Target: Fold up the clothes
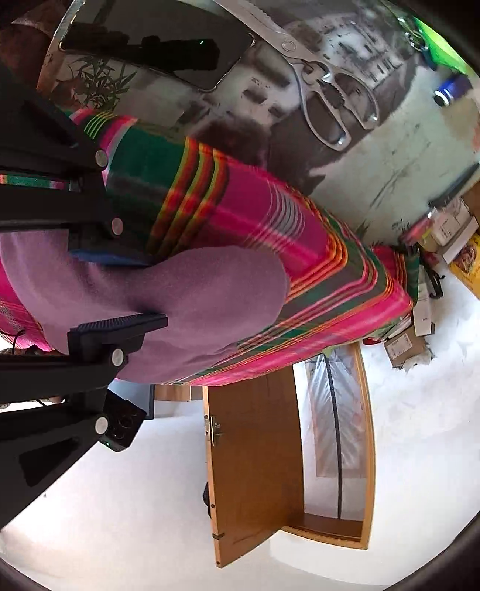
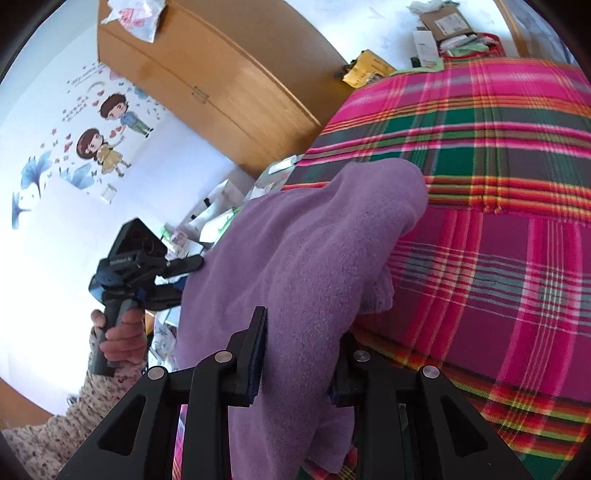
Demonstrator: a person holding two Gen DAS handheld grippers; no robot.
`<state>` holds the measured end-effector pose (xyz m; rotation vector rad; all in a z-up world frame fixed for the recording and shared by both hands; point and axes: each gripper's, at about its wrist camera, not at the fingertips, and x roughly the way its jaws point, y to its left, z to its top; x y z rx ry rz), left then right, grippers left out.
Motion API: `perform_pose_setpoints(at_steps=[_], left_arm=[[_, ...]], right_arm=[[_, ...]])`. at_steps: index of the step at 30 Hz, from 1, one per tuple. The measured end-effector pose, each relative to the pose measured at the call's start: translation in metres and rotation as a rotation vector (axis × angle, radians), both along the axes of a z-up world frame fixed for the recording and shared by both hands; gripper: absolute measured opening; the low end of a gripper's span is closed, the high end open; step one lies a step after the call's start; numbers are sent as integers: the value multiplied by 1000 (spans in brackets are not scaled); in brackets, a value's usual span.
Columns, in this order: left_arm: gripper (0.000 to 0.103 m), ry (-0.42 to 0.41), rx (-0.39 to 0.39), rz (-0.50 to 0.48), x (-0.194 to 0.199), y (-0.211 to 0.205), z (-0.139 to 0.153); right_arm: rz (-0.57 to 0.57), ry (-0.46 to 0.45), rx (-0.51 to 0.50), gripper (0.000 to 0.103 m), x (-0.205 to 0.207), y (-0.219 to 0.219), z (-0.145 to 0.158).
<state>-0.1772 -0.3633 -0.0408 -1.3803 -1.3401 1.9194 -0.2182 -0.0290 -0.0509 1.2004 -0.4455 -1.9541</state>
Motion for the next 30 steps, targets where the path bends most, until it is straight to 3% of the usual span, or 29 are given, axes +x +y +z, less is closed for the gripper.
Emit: perform_pose_setpoints(at_steps=[7,14,16,20,23,27,30], left_arm=[[25,-50,-60,23,-2,2,-9],[25,-60,-138,61,13,2,1],[25,-40,-169,66,23,5,13],[25,45,-235,83,46,20,42],[25,91,-268,24,57,39,55],[25,87,-321,-21,63,58,51],[25,46,-311,-2,62,59,40]], right_arm=[[-42,-32,40,39,-1,8,-13],[-84,-24,90,43,10,14,-3],[-121,26,108,43,22,19,9],[-166,247,143,43,59,15,37],[-139,343,196,42,79,2,44],[-197,402,235,42,95,-2,46],[-279,467,308,42,107,-1,51]])
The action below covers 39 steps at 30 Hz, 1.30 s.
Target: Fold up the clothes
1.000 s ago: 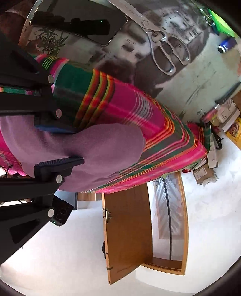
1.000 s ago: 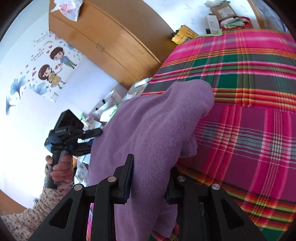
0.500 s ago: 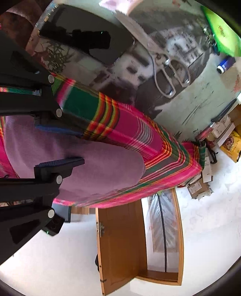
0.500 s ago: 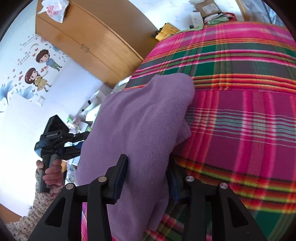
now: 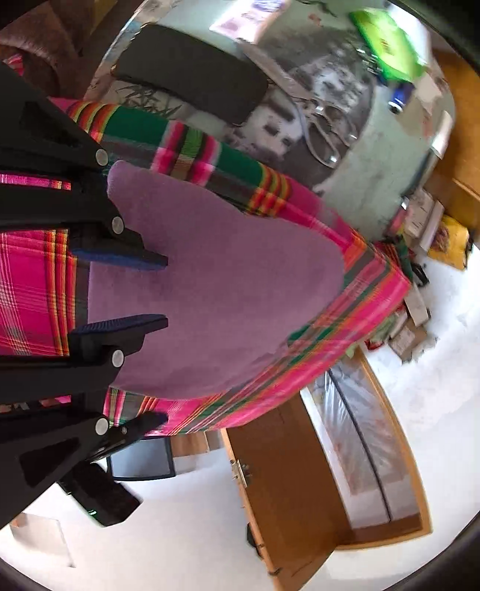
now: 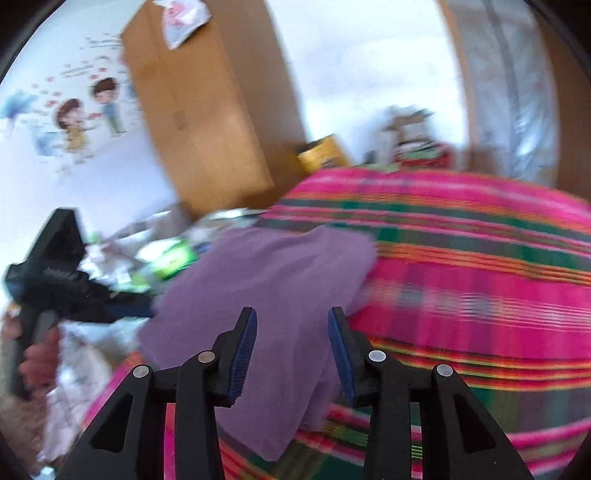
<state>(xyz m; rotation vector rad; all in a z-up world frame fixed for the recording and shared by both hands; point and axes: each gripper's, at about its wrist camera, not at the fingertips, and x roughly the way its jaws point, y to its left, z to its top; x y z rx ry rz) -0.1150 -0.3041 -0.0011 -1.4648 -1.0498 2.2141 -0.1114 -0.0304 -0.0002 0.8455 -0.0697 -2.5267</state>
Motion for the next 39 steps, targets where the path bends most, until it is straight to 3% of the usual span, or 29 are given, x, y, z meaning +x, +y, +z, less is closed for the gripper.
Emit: perform_pose_setpoints(at_steps=[3,5,8,13,28,34,39], left_arm=[[25,5,12,22,1,-1,-2],[25,5,11,28,2,-1,-2],[25,5,12,30,3,-1,-3],[25,3,-21,28,3,3,-5],[26,103,-415,110,57,60,17],[26,114,-517,116,79,81,8],[26,97,-532,103,87,89,-5]], right_arm=[[89,43,16,42,13,-10,3],[173,1,31,41,13,-19,-5],[176,-51,89,41,8,-28,-21],[143,-135,78,39,-7,-25,-38],[65,-164,139,42,37,-37,-30],[57,-186,150,46,62,-45,-38],[17,-170,215,51,74,-53,-48]])
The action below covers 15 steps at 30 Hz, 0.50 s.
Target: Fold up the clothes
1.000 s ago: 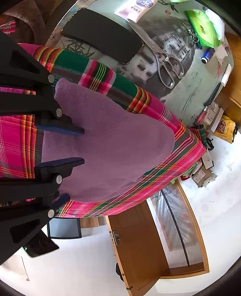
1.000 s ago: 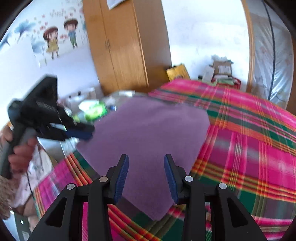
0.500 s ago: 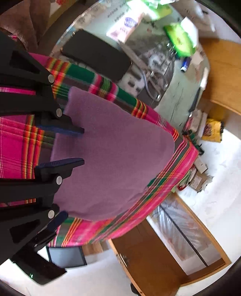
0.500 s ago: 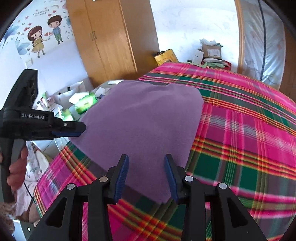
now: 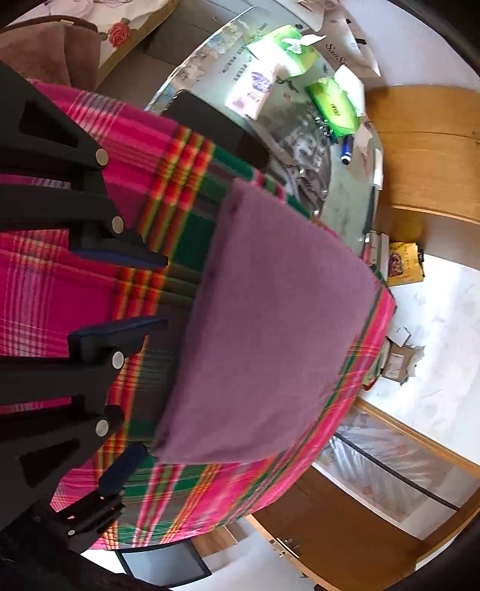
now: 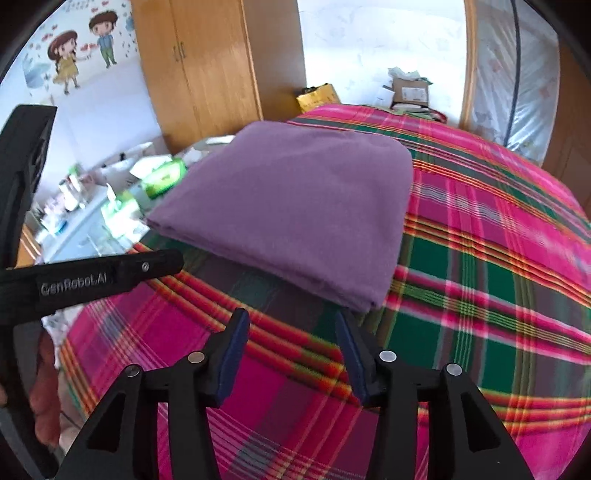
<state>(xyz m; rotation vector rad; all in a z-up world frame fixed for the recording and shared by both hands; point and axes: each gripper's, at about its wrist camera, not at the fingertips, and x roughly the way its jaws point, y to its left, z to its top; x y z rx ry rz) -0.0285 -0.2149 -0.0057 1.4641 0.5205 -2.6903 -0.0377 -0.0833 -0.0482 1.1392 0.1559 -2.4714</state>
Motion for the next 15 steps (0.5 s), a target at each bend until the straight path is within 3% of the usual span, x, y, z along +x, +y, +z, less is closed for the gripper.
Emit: perform_pose_setpoints(at_steps=[5,10,15], left_arm=[[26,35,-71,-5,1,9,-3],[26,47,-65,3,-6,9,-6],[26,59,-101,-26,-7,13,-6]], right_arm=[[-50,54,18,53,3,0,-3],[-90,8,21,54,-7,-2,-9],[-79,-4,50,64,-8,-15,-13]])
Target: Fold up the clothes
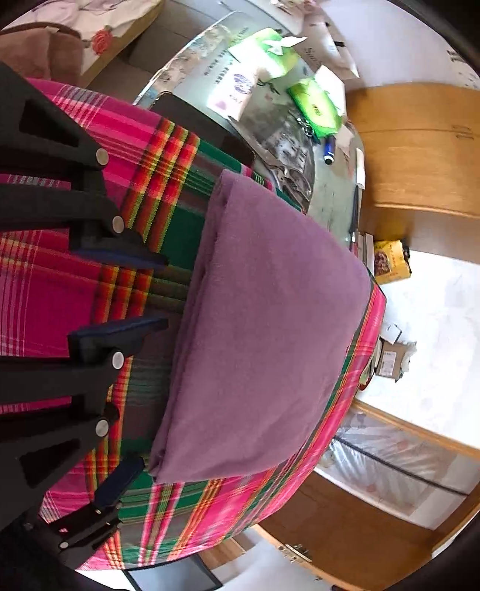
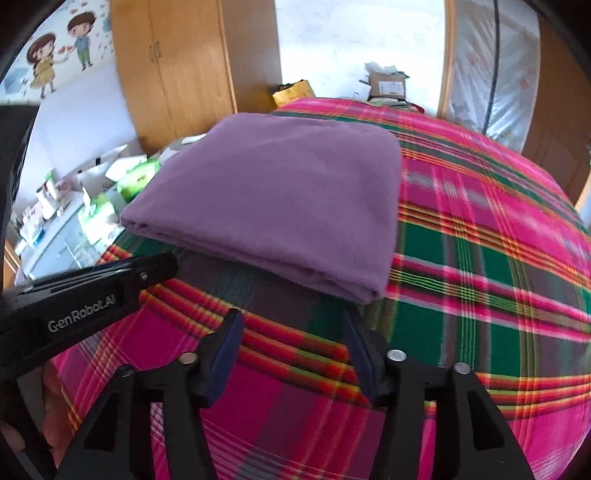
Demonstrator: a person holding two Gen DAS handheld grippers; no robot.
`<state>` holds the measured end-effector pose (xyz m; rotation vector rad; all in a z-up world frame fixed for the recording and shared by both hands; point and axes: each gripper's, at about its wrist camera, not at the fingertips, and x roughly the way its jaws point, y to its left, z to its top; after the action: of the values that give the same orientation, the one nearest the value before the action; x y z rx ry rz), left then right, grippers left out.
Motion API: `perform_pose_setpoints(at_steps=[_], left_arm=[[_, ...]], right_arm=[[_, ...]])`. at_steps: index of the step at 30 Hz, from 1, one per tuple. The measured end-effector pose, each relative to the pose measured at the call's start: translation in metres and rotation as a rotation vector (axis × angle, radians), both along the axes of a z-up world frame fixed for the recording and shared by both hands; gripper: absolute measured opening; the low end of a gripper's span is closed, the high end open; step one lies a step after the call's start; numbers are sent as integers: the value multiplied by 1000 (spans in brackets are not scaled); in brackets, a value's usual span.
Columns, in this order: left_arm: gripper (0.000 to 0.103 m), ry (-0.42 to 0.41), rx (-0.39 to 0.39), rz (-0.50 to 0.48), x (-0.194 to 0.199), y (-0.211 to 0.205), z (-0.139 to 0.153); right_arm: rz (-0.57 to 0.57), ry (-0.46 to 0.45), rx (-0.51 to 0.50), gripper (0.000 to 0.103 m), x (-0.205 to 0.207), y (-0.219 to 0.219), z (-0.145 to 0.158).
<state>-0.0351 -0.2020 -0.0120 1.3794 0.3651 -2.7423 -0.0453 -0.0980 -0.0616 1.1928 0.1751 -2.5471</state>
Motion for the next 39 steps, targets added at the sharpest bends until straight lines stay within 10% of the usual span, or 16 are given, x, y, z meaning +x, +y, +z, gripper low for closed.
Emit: perform_pose_setpoints(at_steps=[13,39], left_arm=[[35,5,-139,-28,1,22,0],[52,10,-119,-16,-3,29,-2]], right_arm=[[-73,10,49,67,-3,1,-1],[-114,3,40,67,-8,24,-1]])
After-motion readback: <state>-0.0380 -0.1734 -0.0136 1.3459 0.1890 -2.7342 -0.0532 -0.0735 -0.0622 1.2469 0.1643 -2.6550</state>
